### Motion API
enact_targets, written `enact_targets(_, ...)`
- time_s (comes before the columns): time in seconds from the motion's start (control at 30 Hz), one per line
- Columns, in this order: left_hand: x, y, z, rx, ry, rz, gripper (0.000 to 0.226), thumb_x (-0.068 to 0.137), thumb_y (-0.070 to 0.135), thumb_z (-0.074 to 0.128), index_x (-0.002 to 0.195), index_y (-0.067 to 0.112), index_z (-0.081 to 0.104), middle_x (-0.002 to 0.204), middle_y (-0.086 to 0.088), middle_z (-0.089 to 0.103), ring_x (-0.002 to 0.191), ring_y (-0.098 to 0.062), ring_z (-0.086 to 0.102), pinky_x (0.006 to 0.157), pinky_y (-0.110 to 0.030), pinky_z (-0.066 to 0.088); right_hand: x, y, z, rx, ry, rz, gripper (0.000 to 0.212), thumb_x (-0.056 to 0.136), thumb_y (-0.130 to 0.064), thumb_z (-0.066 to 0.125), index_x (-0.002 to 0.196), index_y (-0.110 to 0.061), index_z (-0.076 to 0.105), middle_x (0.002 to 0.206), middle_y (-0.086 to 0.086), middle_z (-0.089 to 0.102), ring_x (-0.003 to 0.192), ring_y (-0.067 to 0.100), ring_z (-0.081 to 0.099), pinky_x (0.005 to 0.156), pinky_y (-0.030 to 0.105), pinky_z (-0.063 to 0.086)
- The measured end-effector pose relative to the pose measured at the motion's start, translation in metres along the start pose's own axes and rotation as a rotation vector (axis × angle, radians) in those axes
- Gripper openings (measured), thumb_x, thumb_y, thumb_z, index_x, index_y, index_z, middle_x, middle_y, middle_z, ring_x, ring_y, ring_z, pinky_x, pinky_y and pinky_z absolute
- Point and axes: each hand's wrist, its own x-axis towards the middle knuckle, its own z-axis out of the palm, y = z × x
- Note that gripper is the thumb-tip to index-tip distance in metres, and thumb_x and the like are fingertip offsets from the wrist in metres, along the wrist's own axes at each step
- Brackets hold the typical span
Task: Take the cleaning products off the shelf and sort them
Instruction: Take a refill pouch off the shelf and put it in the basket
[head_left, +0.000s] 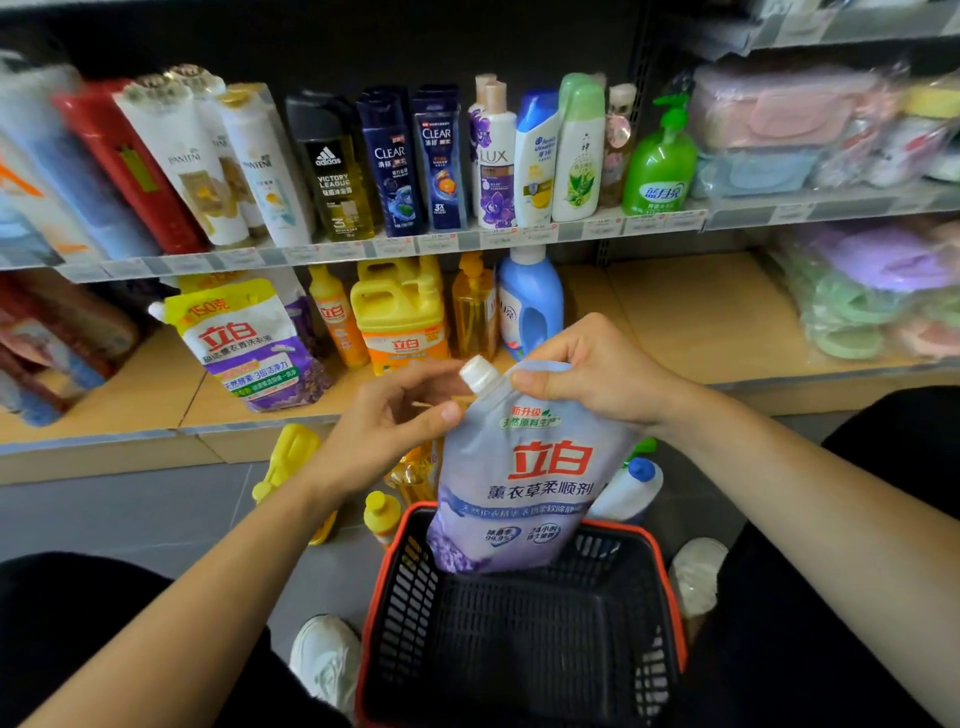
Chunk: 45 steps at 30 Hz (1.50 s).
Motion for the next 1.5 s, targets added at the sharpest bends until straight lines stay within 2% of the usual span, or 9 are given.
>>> enact_targets(0.1, -0.017, -0.034, -0.008, 0.123, -0.235, -0.202, 0.041, 0.082, 0.025, 0.081, 0.12, 0.02, 0.069, 0.117, 0.003, 0.074, 0.112, -0.016, 0.068, 0.097, -0.035, 0.054, -0.006, 0.007, -0.003, 0.103, 0.045, 0.019, 0.024, 0.088, -0.003, 0.072, 0.077, -0.024, 0.079, 0.072, -0.004, 0.075, 0.067, 0.003, 0.066, 0.06, 0.019, 0.051)
enact_targets(0.17, -0.033, -0.058, -0.001, 0.214, -0.294, -0.246, 0.04, 0.082, 0.021, 0.084, 0.119, 0.016, 0.069, 0.116, 0.001, 0.075, 0.111, -0.019, 0.068, 0.101, -0.044, 0.052, -0.012, 0.01, -0.002, 0.16, 0.102, 0.03, 0.013, 0.088, -0.003, 0.071, 0.084, -0.012, 0.079, 0.076, 0.005, 0.076, 0.068, 0.008, 0.066, 0.061, 0.022, 0.052)
enact_targets(0.27, -0.049, -0.08, 0.011, 0.207, -0.19, -0.221, 0.03, 0.083, 0.014, 0.081, 0.111, 0.009, 0.071, 0.108, -0.007, 0.076, 0.1, -0.018, 0.069, 0.095, -0.05, 0.053, -0.019, 0.02, -0.004, 0.247, 0.208, 0.077, 0.017, 0.088, -0.008, 0.071, 0.097, 0.006, 0.075, 0.088, 0.021, 0.075, 0.073, 0.02, 0.07, 0.065, 0.03, 0.057)
enact_targets(0.4, -0.053, -0.097, 0.007, 0.306, -0.098, -0.189, 0.018, 0.088, 0.014, 0.077, 0.084, -0.003, 0.071, 0.081, -0.023, 0.069, 0.075, -0.01, 0.052, 0.072, -0.043, 0.048, -0.027, 0.045, -0.005, 0.422, 0.268, 0.24, 0.012, 0.09, -0.013, 0.069, 0.091, -0.005, 0.078, 0.086, 0.015, 0.077, 0.072, 0.022, 0.073, 0.063, 0.031, 0.058)
enact_targets(0.53, -0.058, -0.109, 0.006, 0.446, -0.113, -0.232, 0.026, 0.088, 0.016, 0.078, 0.072, 0.0, 0.065, 0.063, -0.004, 0.055, 0.062, -0.008, 0.044, 0.063, -0.036, 0.037, -0.042, 0.082, 0.002, 0.369, 0.246, 0.369, 0.016, 0.092, -0.014, 0.067, 0.082, -0.013, 0.079, 0.085, 0.01, 0.077, 0.071, 0.018, 0.072, 0.07, 0.033, 0.057)
enact_targets(0.67, -0.06, -0.121, 0.007, 0.656, -0.222, -0.284, 0.026, 0.09, 0.025, 0.076, 0.074, 0.008, 0.065, 0.073, -0.01, 0.064, 0.069, -0.018, 0.053, 0.067, -0.041, 0.042, -0.064, 0.119, 0.004, 0.341, 0.044, 0.416, 0.033, 0.081, -0.009, 0.071, 0.114, -0.013, 0.071, 0.093, 0.008, 0.076, 0.08, 0.012, 0.071, 0.079, 0.027, 0.057)
enact_targets(1.0, -0.079, -0.144, 0.029, 0.878, -0.564, -0.333, 0.027, 0.091, 0.034, 0.07, 0.077, 0.013, 0.064, 0.088, -0.014, 0.07, 0.085, -0.031, 0.061, 0.065, -0.035, 0.034, -0.087, 0.19, 0.045, -0.246, -0.297, 0.459, 0.025, 0.072, -0.01, 0.089, 0.08, -0.021, 0.068, 0.078, -0.01, 0.067, 0.072, 0.001, 0.059, 0.068, 0.018, 0.046)
enact_targets(1.2, -0.091, -0.17, 0.047, 0.985, -0.79, -0.362, 0.027, 0.092, 0.036, 0.067, 0.103, 0.013, 0.073, 0.106, -0.013, 0.072, 0.103, -0.035, 0.063, 0.073, -0.034, 0.041, -0.096, 0.211, 0.077, -0.619, -0.764, 0.471, 0.031, 0.074, -0.02, 0.086, 0.073, -0.03, 0.057, 0.068, -0.017, 0.054, 0.067, 0.006, 0.053, 0.054, 0.013, 0.034)
enact_targets(1.5, -0.069, -0.178, 0.026, 0.974, -0.68, -0.387, 0.019, 0.096, 0.027, 0.057, 0.109, 0.026, 0.072, 0.111, 0.005, 0.072, 0.103, -0.021, 0.065, 0.079, -0.035, 0.051, -0.094, 0.224, 0.098, -1.108, -0.9, 0.352, 0.025, 0.091, -0.007, 0.057, 0.114, -0.015, 0.063, 0.118, 0.014, 0.065, 0.107, 0.036, 0.063, 0.077, 0.04, 0.049)
